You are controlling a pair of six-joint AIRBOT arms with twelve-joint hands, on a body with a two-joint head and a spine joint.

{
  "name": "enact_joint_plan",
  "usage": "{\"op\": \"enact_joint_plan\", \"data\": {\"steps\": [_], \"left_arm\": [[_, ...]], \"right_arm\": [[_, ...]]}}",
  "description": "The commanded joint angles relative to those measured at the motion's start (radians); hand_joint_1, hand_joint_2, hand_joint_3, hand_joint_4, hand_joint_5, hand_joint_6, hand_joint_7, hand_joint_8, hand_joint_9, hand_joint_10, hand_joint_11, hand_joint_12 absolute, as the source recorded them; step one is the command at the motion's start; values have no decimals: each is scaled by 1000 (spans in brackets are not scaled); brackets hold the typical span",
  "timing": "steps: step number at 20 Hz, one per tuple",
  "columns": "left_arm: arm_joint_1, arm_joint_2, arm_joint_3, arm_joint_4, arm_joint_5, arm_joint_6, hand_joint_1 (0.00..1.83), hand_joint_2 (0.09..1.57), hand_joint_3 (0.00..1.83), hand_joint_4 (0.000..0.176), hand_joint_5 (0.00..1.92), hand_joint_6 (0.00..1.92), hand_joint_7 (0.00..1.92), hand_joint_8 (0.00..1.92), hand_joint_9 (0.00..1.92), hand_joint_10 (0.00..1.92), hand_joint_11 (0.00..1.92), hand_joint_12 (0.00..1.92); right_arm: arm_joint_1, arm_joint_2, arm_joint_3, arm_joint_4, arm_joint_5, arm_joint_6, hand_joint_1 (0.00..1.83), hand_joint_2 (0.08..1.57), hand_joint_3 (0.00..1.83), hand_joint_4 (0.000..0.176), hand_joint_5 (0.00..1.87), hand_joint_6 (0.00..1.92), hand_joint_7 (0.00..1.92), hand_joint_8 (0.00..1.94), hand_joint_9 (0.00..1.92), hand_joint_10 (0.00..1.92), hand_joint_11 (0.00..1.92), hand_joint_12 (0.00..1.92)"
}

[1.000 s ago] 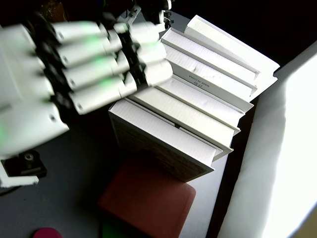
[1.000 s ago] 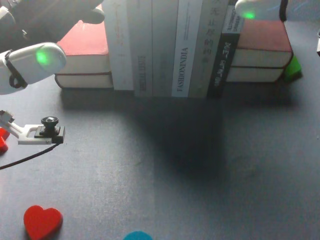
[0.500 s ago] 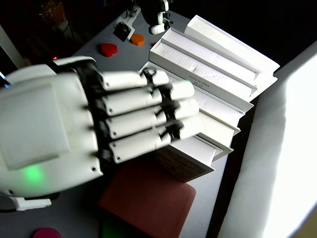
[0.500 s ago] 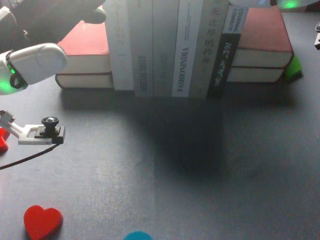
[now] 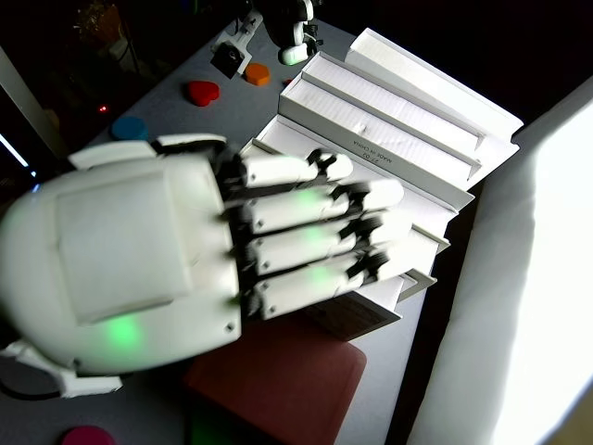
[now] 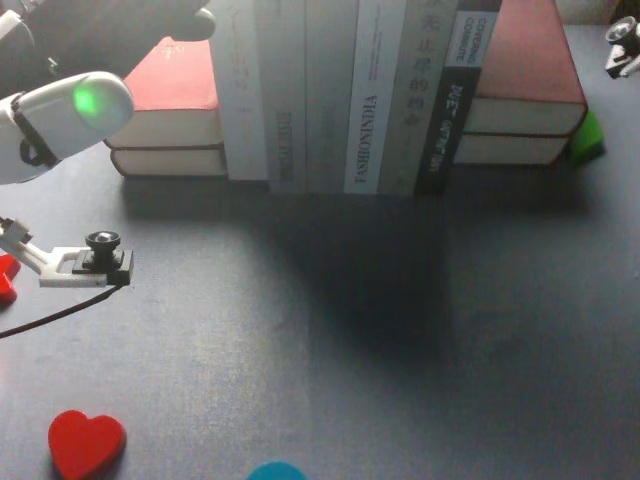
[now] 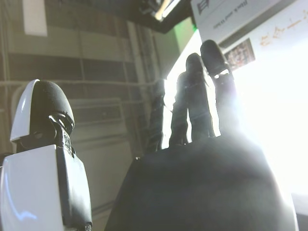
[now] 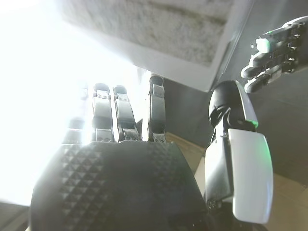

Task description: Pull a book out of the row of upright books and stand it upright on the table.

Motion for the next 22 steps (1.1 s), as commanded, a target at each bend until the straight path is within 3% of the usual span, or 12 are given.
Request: {"op": "enact_joint_plan", "data": {"steps": [1, 3, 4, 5, 8, 12, 13, 15, 18, 19, 21, 22], "left_arm": [[-6, -8, -4, -38, -104, -9, 756, 997, 0, 52, 191, 1, 152, 3, 265, 1, 0, 1012], [-5, -10, -3, -38, -102, -9, 780, 986, 0, 50, 209, 5, 174, 5, 313, 15, 0, 1105], [-5, -11, -3, -38, -102, -9, 771, 968, 0, 50, 233, 5, 209, 6, 364, 20, 0, 1148], [-7, -13, -3, -38, -102, -9, 761, 961, 0, 55, 234, 2, 213, 4, 374, 19, 0, 1155], [-7, -13, -5, -38, -104, -9, 774, 967, 0, 57, 236, 0, 220, 3, 379, 12, 0, 1126], [1, -14, -7, -44, -106, -9, 756, 962, 0, 75, 228, 0, 192, 0, 350, 0, 0, 1039], [3, -15, -7, -46, -106, -9, 758, 964, 0, 77, 218, 0, 188, 0, 343, 0, 0, 1037], [4, -17, -7, -47, -108, -9, 706, 977, 4, 65, 213, 1, 190, 1, 340, 0, 0, 1052], [9, -18, -8, -49, -108, -9, 734, 934, 0, 63, 197, 0, 195, 2, 335, 2, 0, 1108], [11, -19, -8, -50, -108, -9, 725, 929, 0, 62, 218, 5, 207, 4, 338, 3, 0, 1088], [15, -20, -9, -52, -108, -9, 722, 939, 2, 58, 218, 2, 211, 2, 335, 1, 0, 1068], [18, -20, -11, -54, -109, -9, 709, 953, 6, 58, 198, 0, 187, 0, 311, 0, 0, 1050]], "right_arm": [[26, 1, 2, 39, 87, 9, 335, 1191, 27, 107, 424, 8, 0, 0, 0, 0, 0, 0], [40, -8, 0, 14, 81, 10, 328, 1200, 23, 127, 412, 2, 0, 0, 0, 0, 0, 0], [40, -15, 3, 11, 77, 10, 368, 1203, 20, 122, 415, 3, 0, 0, 0, 0, 0, 0], [40, -28, 12, 7, 69, 10, 365, 1208, 19, 143, 416, 3, 0, 0, 0, 0, 0, 0], [38, -51, 22, -18, 46, 24, 462, 1221, 12, 105, 452, 12, 0, 0, 0, 0, 0, 0], [34, -52, 22, -82, 32, 69, 415, 1216, 6, 76, 444, 4, 0, 0, 0, 0, 0, 0], [34, -52, 22, -94, 29, 73, 386, 1221, 7, 80, 431, 2, 0, 0, 0, 0, 0, 0], [34, -52, 19, -120, 22, 83, 368, 1223, 6, 58, 420, 0, 0, 0, 0, 0, 0, 0], [34, -52, 5, -155, 14, 96, 295, 1196, 0, 94, 416, 0, 0, 0, 0, 0, 0, 0], [34, -52, 0, -171, 13, 105, 297, 1156, 0, 67, 439, 8, 0, 0, 0, 0, 0, 0], [34, -52, -12, -225, 10, 145, 317, 1118, 0, 72, 424, 6, 0, 0, 0, 0, 0, 0], [35, -48, -27, -258, 10, 163, 216, 1116, 0, 77, 402, 2, 0, 0, 0, 0, 0, 0]]}}
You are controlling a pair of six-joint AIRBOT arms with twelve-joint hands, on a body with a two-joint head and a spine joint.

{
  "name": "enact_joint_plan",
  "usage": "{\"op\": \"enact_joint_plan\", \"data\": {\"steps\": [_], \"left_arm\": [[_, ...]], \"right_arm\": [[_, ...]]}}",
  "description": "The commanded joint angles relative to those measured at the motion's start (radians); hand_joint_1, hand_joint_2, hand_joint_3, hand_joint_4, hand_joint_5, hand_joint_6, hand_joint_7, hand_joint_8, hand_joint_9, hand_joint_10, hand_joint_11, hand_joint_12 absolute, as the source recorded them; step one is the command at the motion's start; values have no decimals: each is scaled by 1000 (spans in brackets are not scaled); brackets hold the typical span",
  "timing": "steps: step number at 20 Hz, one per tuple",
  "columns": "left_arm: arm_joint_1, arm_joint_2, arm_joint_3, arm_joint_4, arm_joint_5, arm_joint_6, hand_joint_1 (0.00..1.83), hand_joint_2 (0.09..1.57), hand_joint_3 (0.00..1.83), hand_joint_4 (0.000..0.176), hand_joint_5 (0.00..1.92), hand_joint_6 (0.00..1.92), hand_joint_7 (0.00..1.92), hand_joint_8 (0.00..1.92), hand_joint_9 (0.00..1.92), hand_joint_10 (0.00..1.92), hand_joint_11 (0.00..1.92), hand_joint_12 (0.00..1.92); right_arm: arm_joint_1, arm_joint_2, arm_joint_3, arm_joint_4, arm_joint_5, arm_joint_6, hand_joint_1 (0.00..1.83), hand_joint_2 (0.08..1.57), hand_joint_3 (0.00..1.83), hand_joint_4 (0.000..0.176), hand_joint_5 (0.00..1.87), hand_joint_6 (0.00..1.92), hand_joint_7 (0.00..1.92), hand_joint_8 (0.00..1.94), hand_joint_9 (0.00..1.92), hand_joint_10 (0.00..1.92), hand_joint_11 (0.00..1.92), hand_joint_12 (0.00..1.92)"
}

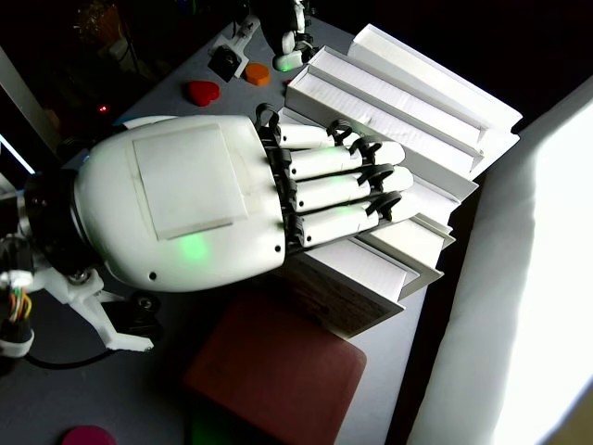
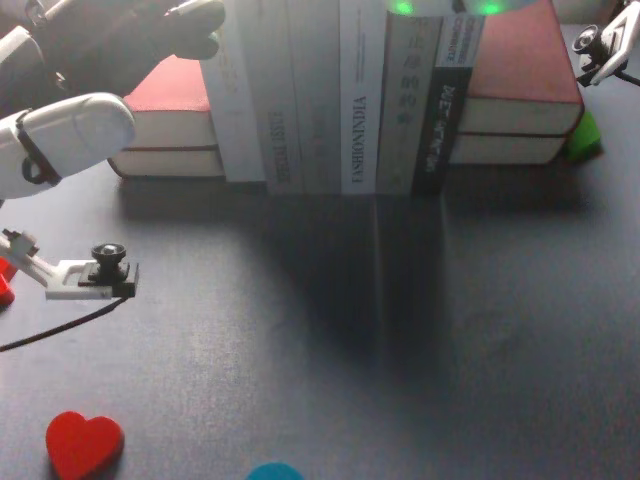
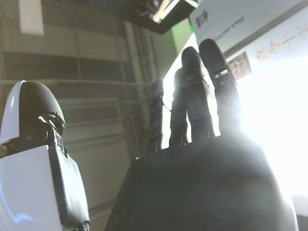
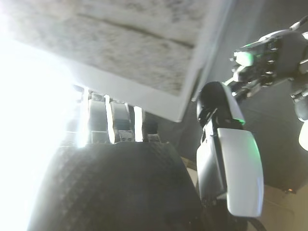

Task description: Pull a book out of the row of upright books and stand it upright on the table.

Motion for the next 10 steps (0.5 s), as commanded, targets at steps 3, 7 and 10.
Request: {"op": "enact_joint_plan", "data": {"steps": [3, 7, 10], "left_arm": [[4, -6, -6, -40, -111, -9, 681, 972, 7, 55, 206, 2, 174, 2, 295, 0, 0, 1029], [19, -11, -9, -56, -119, -9, 701, 997, 7, 61, 196, 0, 179, 0, 279, 0, 0, 992], [25, -15, -11, -64, -125, -9, 675, 1002, 5, 61, 196, 0, 177, 0, 280, 1, 0, 988]], "right_arm": [[9, 53, -79, -60, 64, 2, 56, 976, 0, 108, 331, 0, 0, 0, 0, 0, 0, 0], [23, 153, -208, -106, 118, -17, 5, 1021, 1, 173, 294, 0, 0, 0, 0, 0, 0, 0], [33, 207, -283, -131, 160, -28, 45, 1119, 35, 172, 176, 3, 0, 0, 0, 0, 0, 0]]}}
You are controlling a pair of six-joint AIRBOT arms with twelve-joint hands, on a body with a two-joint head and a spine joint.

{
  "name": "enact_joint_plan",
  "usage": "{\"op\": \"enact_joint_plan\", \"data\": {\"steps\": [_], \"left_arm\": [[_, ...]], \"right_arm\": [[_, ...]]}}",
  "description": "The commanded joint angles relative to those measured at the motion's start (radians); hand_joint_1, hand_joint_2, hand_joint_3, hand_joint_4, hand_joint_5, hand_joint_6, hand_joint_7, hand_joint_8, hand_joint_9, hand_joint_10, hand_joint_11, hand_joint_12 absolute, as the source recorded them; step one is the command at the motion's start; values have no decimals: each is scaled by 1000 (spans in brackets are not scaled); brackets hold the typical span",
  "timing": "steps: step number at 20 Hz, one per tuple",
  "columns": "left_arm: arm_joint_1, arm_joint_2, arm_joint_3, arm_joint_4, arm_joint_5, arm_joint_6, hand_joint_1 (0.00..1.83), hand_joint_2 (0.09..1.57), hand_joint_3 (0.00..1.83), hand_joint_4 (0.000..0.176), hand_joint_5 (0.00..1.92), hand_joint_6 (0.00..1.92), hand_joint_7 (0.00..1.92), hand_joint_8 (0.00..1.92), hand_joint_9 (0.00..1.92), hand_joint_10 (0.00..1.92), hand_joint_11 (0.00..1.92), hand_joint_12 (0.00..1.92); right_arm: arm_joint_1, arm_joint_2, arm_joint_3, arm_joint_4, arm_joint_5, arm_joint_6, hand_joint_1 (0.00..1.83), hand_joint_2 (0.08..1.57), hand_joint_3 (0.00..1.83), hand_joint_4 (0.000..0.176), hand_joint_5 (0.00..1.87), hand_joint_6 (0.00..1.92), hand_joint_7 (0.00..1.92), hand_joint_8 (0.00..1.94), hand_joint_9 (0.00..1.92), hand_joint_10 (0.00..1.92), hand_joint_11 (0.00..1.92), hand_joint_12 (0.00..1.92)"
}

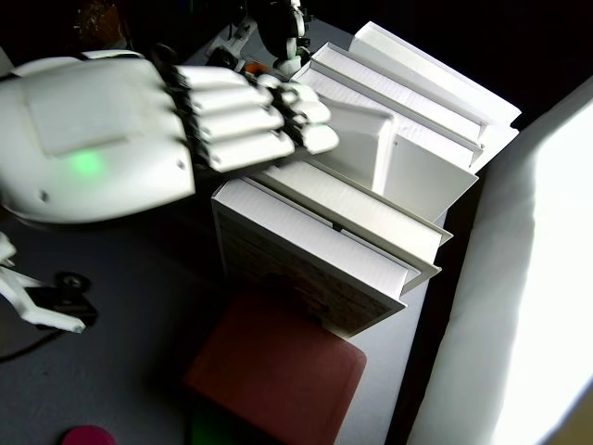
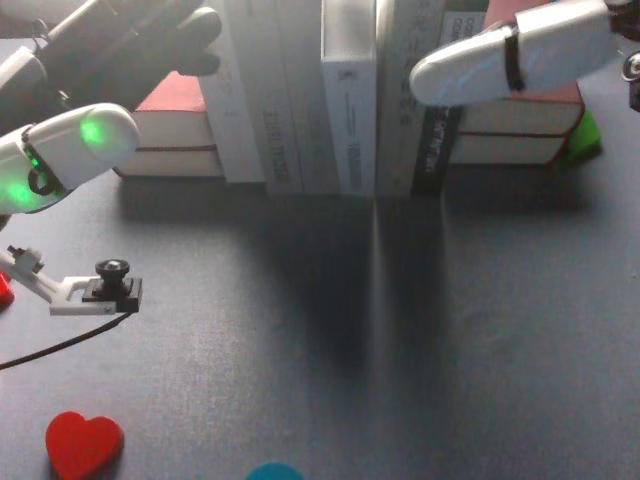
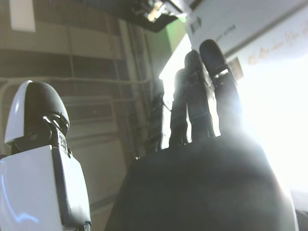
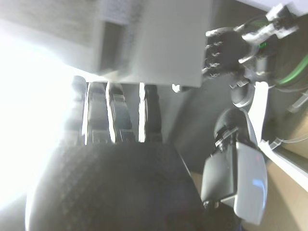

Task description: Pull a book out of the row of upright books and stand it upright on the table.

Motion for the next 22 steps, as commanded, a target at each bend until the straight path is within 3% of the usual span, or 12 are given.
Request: {"op": "enact_joint_plan", "data": {"steps": [1, 4, 8, 9, 12, 14, 17, 18, 19, 20, 21, 22], "left_arm": [[-1, -3, -2, -41, -118, -9, 656, 1007, 5, 60, 193, 0, 161, 0, 271, 0, 0, 959], [8, -6, -4, -51, -125, -9, 600, 1016, 6, 63, 189, 1, 143, 0, 257, 0, 0, 943], [17, -13, -6, -64, -136, -9, 599, 1018, 2, 63, 183, 5, 141, 4, 251, 11, 0, 925], [21, -15, -6, -70, -139, -9, 571, 1016, 1, 63, 184, 5, 144, 4, 255, 11, 0, 930], [28, -20, -7, -79, -145, -9, 648, 1008, 0, 62, 149, 0, 112, 0, 184, 0, 0, 927], [35, -23, -8, -86, -149, -9, 603, 1023, 5, 70, 154, 3, 114, 2, 195, 5, 0, 930], [44, -27, -10, -97, -156, -9, 748, 983, 0, 73, 184, 6, 141, 6, 236, 13, 0, 950], [46, -27, -11, -97, -156, -9, 711, 987, 0, 72, 181, 3, 133, 1, 244, 14, 0, 960], [48, -27, -11, -100, -157, -9, 759, 979, 0, 76, 185, 2, 131, 0, 238, 8, 0, 938], [48, -27, -10, -101, -158, -9, 752, 984, 0, 70, 180, 0, 131, 0, 240, 7, 0, 940], [48, -28, -9, -102, -159, -9, 732, 992, 2, 68, 186, 3, 137, 2, 243, 7, 0, 943], [48, -29, -9, -102, -160, -9, 732, 992, 2, 68, 186, 3, 137, 2, 243, 7, 0, 943]], "right_arm": [[13, 1, -13, 43, 84, -3, 25, 1141, 34, 175, 149, 1, 0, 0, 0, 0, 0, 0], [13, 30, -70, 26, 115, -7, 0, 1181, 13, 176, 55, 0, 0, 0, 0, 0, 0, 0], [-27, 72, -131, 20, 149, -6, 0, 1165, 0, 158, 157, 38, 0, 0, 0, 0, 0, 0], [-39, 78, -141, 20, 155, -4, 25, 1151, 0, 110, 262, 34, 0, 0, 0, 0, 0, 0], [-73, 89, -156, 23, 173, 19, 15, 1154, 1, 124, 262, 16, 0, 0, 0, 0, 0, 0], [-96, 98, -163, 39, 184, 26, 18, 1144, 0, 110, 265, 15, 0, 0, 0, 0, 0, 0], [-129, 113, -166, 72, 198, 30, 17, 1175, 10, 88, 266, 10, 0, 0, 0, 0, 0, 0], [-130, 119, -166, 88, 206, 30, 29, 1175, 9, 92, 252, 3, 0, 0, 0, 0, 0, 0], [-130, 120, -166, 99, 216, 30, 5, 1168, 5, 111, 239, 0, 0, 0, 0, 0, 0, 0], [-129, 120, -166, 103, 223, 30, 13, 1187, 12, 110, 218, 0, 0, 0, 0, 0, 0, 0], [-128, 120, -167, 109, 240, 30, 80, 1211, 17, 89, 232, 7, 0, 0, 0, 0, 0, 0], [-123, 122, -167, 117, 251, 30, 80, 1211, 17, 89, 232, 7, 0, 0, 0, 0, 0, 0]]}}
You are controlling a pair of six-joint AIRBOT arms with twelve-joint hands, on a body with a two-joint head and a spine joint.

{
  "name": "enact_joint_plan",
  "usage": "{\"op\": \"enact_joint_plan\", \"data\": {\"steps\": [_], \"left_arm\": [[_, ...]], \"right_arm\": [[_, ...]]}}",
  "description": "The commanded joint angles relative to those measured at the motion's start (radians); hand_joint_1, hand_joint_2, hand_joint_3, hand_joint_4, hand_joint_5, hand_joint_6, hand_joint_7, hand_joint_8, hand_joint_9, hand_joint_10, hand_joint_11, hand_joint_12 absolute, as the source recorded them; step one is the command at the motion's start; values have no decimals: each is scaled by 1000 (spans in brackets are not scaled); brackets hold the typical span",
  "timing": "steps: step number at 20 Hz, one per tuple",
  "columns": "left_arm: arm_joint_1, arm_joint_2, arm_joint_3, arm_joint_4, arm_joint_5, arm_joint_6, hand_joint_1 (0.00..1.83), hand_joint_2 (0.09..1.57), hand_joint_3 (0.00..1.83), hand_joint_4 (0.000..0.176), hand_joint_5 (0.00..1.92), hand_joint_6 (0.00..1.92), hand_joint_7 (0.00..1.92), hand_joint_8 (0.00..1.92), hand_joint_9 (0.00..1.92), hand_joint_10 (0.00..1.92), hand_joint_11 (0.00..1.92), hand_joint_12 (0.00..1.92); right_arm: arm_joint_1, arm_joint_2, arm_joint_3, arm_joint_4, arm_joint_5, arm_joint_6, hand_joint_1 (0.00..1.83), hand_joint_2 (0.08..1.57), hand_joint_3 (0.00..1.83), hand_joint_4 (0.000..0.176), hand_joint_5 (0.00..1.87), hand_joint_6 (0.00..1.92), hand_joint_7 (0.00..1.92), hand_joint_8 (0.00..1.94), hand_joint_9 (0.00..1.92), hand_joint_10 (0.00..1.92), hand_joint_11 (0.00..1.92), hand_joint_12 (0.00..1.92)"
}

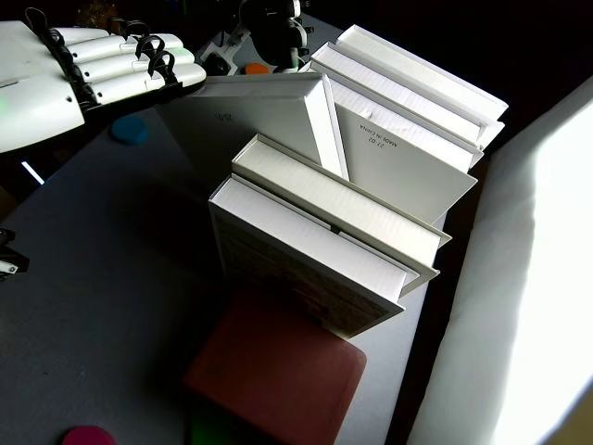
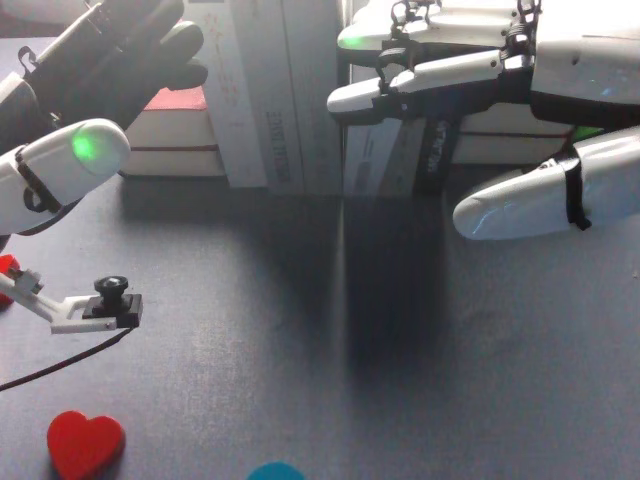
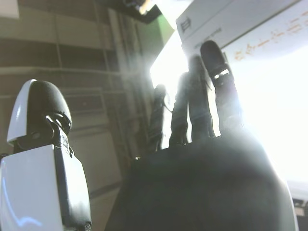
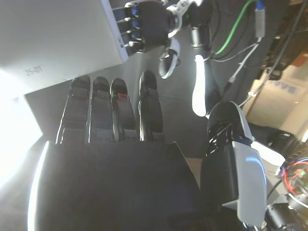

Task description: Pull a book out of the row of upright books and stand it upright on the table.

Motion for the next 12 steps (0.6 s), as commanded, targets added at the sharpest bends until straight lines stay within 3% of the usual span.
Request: {"op": "enact_joint_plan", "data": {"steps": [1, 2, 3, 4, 5, 6, 7, 8, 9, 10, 11, 12], "left_arm": [[-3, -5, -3, -29, -117, -9, 696, 984, 0, 64, 195, 3, 156, 4, 274, 11, 0, 1052], [-1, -4, -4, -30, -118, -9, 792, 951, 0, 65, 206, 6, 178, 11, 283, 14, 0, 1059], [0, -4, -3, -31, -118, -9, 849, 923, 0, 63, 223, 7, 198, 9, 283, 9, 0, 1039], [0, -4, -3, -31, -118, -9, 868, 914, 0, 63, 233, 9, 219, 14, 292, 11, 0, 1035], [2, -5, -5, -31, -118, -9, 872, 904, 0, 64, 253, 7, 238, 8, 309, 11, 0, 1043], [5, -5, -6, -33, -118, -9, 877, 883, 0, 54, 260, 7, 218, 1, 316, 12, 0, 1046], [7, -5, -6, -34, -118, -9, 855, 894, 0, 45, 253, 3, 194, 0, 297, 3, 0, 1014], [8, -5, -6, -37, -118, -9, 856, 876, 0, 48, 259, 3, 193, 1, 299, 3, 0, 1039], [9, -5, -5, -38, -118, -9, 853, 894, 0, 43, 230, 0, 157, 0, 257, 2, 0, 977], [9, -5, -5, -38, -118, -9, 870, 888, 0, 44, 227, 1, 135, 0, 240, 0, 0, 949], [10, -5, -5, -39, -118, -9, 874, 875, 0, 47, 226, 0, 134, 1, 239, 1, 0, 947], [10, -6, -4, -39, -117, -9, 893, 857, 0, 46, 236, 3, 145, 3, 256, 6, 0, 989]], "right_arm": [[18, 2, -4, 84, 104, 6, 194, 1257, 22, 83, 142, 6, 0, 0, 0, 0, 0, 0], [27, 8, -9, 86, 120, 6, 378, 1258, 15, 47, 156, 12, 0, 0, 0, 0, 0, 0], [35, 14, -14, 86, 132, 6, 141, 1252, 11, 87, 110, 8, 0, 0, 0, 0, 0, 0], [46, 22, -19, 88, 147, 6, 195, 1259, 10, 88, 123, 14, 0, 0, 0, 0, 0, 0], [66, 34, -28, 90, 176, 14, 375, 1257, 4, 52, 146, 20, 0, 0, 0, 0, 0, 0], [86, 47, -38, 88, 188, 16, 141, 1254, 3, 88, 109, 8, 0, 0, 0, 0, 0, 0], [102, 57, -46, 84, 196, 18, 27, 1428, 0, 0, 232, 122, 250, 4, 272, 271, 123, 1299], [133, 81, -63, 71, 200, 20, 365, 1287, 0, 27, 153, 55, 274, 18, 54, 971, 24, 1797], [171, 108, -83, 48, 200, 20, 137, 1262, 4, 80, 111, 21, 54, 3, 10, 1277, 4, 1896], [198, 124, -94, 30, 199, 24, 85, 1261, 4, 90, 103, 9, 10, 0, 1, 1364, 0, 1916], [218, 133, -98, 14, 192, 28, 351, 1264, 0, 48, 142, 20, 1, 0, 0, 1375, 0, 1920], [234, 134, -95, 3, 175, 29, 139, 1260, 0, 84, 110, 8, 0, 0, 0, 1384, 0, 1921]]}}
